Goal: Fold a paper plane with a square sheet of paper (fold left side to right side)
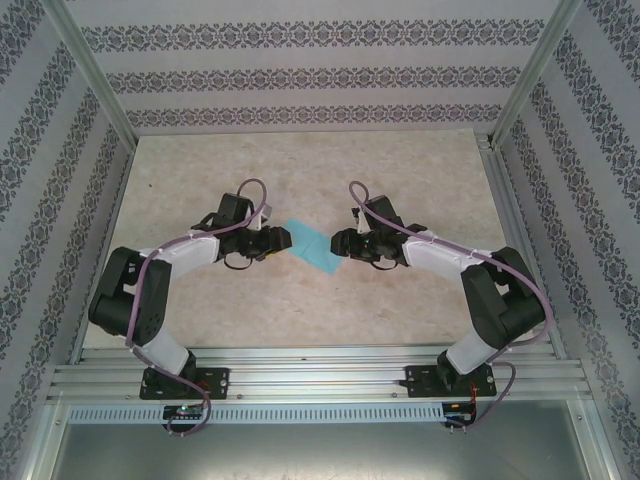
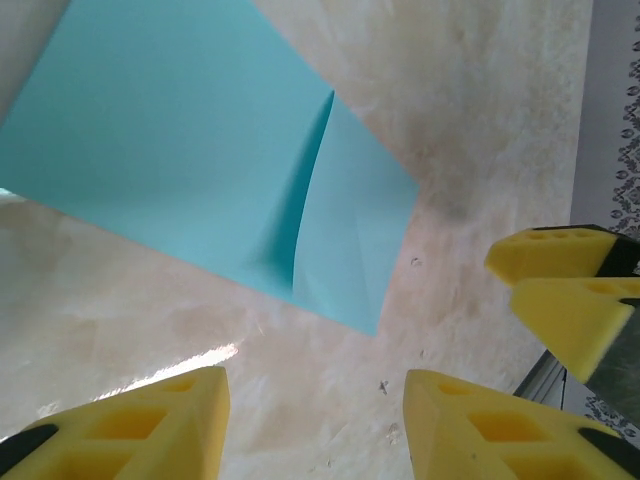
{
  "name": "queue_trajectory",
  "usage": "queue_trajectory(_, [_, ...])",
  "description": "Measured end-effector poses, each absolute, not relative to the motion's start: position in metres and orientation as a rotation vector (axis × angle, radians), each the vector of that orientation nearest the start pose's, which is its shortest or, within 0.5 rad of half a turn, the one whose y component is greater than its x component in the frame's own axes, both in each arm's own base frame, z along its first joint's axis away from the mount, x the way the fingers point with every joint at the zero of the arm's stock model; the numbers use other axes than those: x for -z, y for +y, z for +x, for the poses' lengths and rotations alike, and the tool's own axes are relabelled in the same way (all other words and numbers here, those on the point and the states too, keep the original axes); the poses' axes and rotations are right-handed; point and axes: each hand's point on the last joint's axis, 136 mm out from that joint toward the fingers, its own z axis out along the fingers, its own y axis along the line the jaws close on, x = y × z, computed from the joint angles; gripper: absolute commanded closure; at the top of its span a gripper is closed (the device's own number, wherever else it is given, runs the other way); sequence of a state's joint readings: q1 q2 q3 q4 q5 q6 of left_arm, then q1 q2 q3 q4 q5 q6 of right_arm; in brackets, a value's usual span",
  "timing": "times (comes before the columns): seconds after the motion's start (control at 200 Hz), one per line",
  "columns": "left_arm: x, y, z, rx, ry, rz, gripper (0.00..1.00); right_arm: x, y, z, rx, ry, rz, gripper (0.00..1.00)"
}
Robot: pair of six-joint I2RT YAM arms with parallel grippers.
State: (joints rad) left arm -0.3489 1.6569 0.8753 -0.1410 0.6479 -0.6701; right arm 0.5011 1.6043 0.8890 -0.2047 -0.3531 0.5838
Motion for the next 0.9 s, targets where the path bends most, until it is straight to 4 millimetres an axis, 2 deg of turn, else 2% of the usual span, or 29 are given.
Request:
queue_trajectory(0.2, [-0.056,-0.253,0.338,1.234,2.689,-0.141,0.53,-0.082,0.245,0.325,-0.894,2.596,-0.055,0.48])
queue_trajectory(0.49, [-0.043,-0.272,0.346,1.237,2.718,-0.124,0.58,-0.086,0.239,0.334,-0.917,2.571,-0.011,0.48])
queue_trajectory(0.58, [-0.039,-0.277,0.347,1.236,2.729,-0.116,0.63,-0.086,0.240,0.334,-0.924,2.570,-0.011,0.48])
queue_trajectory(0.779, [-0.033,-0.282,0.345,1.245,2.748,-0.113,0.88,-0.087,0.243,0.332,-0.958,2.566,-0.018,0.49])
queue_trajectory(0.899, [-0.037,-0.284,0.345,1.248,2.734,-0.089,0.95,-0.087,0.248,0.330,-1.005,2.560,-0.034,0.51])
